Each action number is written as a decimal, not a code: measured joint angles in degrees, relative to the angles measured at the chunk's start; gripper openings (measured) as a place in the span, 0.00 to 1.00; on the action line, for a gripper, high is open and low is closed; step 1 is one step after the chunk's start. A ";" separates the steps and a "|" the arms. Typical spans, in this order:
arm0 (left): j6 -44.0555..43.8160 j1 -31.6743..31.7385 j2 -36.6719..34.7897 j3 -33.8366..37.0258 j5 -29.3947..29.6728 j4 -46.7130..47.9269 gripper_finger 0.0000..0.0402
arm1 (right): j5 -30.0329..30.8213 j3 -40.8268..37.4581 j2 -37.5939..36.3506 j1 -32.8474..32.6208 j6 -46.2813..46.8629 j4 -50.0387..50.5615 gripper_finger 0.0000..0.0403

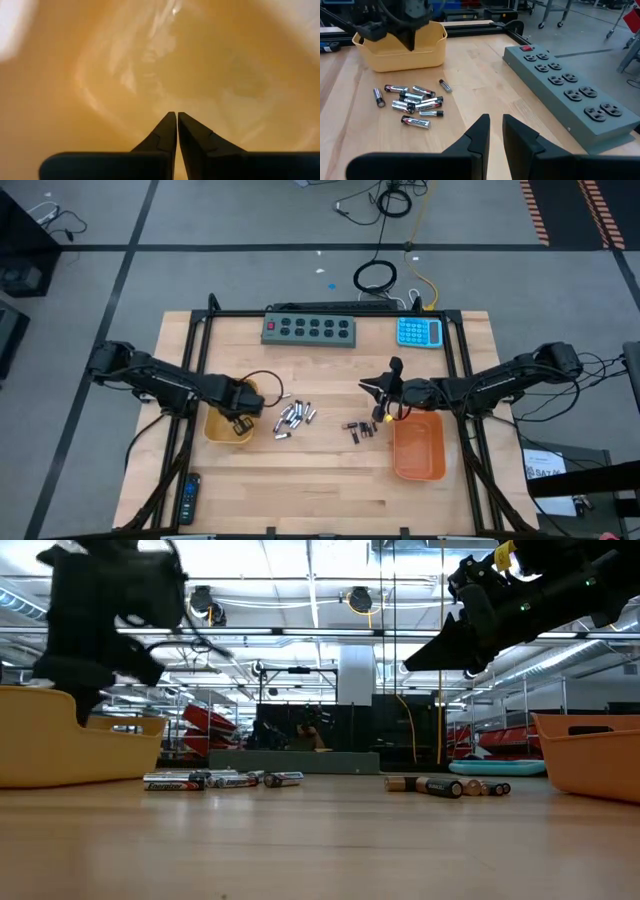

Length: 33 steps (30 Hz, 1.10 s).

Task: Sort batteries
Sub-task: Put the silver battery into the yellow bin

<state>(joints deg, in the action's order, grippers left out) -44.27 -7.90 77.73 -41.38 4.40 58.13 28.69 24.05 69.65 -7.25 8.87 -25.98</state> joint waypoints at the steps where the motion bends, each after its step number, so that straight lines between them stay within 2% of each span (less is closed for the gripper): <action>1: 0.71 0.00 0.00 -1.41 0.42 0.40 0.07 | 0.00 0.00 0.01 0.00 0.30 0.00 0.11; 8: 12.73 -0.04 -0.02 -12.14 4.64 -0.03 0.07 | 0.13 0.00 0.01 -0.53 0.06 0.04 0.11; 14: 23.18 0.87 1.19 -14.19 7.94 -12.13 0.08 | 0.12 0.00 4.41 -1.12 1.47 -1.47 0.11; 16: 27.23 1.66 3.01 -14.13 7.94 -15.06 0.12 | 0.11 -0.02 7.11 -1.11 1.37 -4.04 0.11; 19: 31.33 3.03 5.97 -14.10 8.20 -16.96 0.24 | 0.07 -0.04 10.04 -1.24 1.33 -5.99 0.11; 23: 34.23 5.45 10.09 -14.06 8.53 -19.73 0.41 | 0.09 -0.04 11.02 -1.97 1.54 -6.08 0.11; 25: 34.71 7.09 12.16 -14.06 8.46 -20.61 0.47 | 0.07 -0.04 11.10 -2.51 1.62 -6.53 0.11; 33: 36.69 13.85 19.54 -14.06 2.95 -22.33 0.49 | 0.96 -0.04 11.13 -4.87 2.48 -6.47 0.11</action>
<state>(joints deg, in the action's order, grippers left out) -7.58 5.95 97.27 -55.44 7.35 35.79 29.65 24.01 80.77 -12.11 11.35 -32.45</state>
